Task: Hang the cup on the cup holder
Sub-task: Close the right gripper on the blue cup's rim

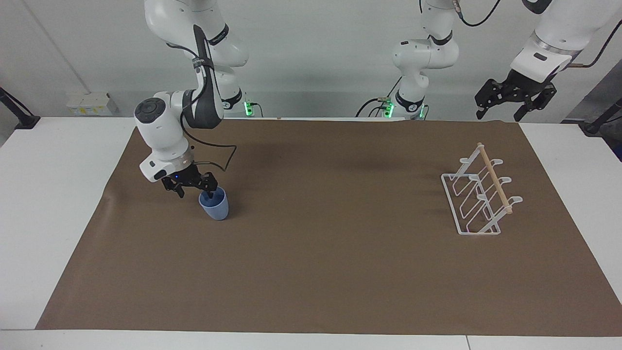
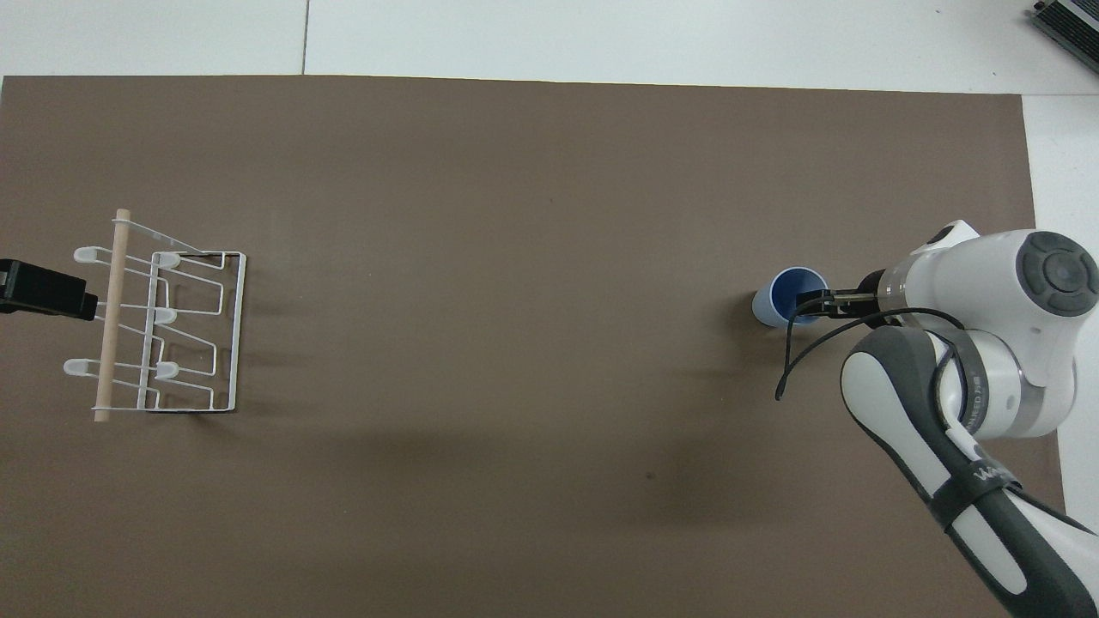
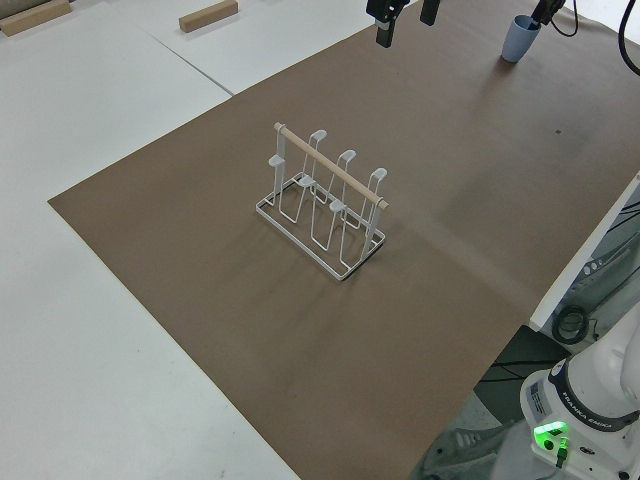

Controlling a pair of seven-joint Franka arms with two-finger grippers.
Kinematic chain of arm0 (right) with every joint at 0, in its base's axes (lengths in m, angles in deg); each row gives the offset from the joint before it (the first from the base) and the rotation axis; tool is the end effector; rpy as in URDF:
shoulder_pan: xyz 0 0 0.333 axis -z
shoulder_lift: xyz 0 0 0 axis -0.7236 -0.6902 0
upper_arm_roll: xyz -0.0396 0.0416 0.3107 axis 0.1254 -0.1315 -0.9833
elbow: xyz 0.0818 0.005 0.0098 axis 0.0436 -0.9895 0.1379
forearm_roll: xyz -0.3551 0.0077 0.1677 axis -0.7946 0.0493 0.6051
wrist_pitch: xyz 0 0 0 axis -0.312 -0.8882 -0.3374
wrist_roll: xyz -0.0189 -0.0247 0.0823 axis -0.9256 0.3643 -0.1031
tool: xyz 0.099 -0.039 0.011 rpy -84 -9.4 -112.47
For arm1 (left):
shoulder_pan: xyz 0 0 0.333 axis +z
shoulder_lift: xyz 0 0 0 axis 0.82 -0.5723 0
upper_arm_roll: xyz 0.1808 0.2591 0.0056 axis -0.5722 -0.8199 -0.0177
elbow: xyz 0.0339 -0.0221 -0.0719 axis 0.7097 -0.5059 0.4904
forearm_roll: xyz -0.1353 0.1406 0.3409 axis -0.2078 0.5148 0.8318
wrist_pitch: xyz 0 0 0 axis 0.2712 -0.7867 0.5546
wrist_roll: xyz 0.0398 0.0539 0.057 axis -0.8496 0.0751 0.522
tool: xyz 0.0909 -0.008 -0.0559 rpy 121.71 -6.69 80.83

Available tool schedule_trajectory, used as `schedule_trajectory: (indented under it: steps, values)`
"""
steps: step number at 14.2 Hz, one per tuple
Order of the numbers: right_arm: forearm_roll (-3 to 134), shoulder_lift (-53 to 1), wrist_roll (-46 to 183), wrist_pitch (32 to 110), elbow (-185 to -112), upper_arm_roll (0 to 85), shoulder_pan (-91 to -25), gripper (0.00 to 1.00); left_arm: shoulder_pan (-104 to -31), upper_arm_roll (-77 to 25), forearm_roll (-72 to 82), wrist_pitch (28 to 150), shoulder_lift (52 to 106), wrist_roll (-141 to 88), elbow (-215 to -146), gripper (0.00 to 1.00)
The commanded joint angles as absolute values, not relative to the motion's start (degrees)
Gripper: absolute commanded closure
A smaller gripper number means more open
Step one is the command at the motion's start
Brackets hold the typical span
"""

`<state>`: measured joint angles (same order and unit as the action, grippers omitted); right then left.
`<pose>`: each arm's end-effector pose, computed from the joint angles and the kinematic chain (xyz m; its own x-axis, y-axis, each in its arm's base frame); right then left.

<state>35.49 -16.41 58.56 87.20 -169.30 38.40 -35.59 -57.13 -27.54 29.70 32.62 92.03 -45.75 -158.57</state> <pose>0.5575 0.0009 0.3566 0.9969 -0.0421 0.0658 -0.0403 -0.9988 -0.0281 0.5221 -0.0373 0.6647 0.9894 -0.1413 -0.0330 -0.1409 -0.9899 0.0131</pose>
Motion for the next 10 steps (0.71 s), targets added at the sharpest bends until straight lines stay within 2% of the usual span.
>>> schedule_trajectory:
  steps: [1,10]
  values:
    - [34.35,-16.36,57.11,87.04,-169.49,37.93,-35.37,1.0,-57.55,-27.7,30.59,31.19,93.47,-46.16,-160.06,0.0]
    - [34.43,-16.71,57.02,85.65,-167.48,37.93,-35.63,1.0,-57.64,-27.7,30.59,31.53,93.47,-46.34,-160.06,0.0]
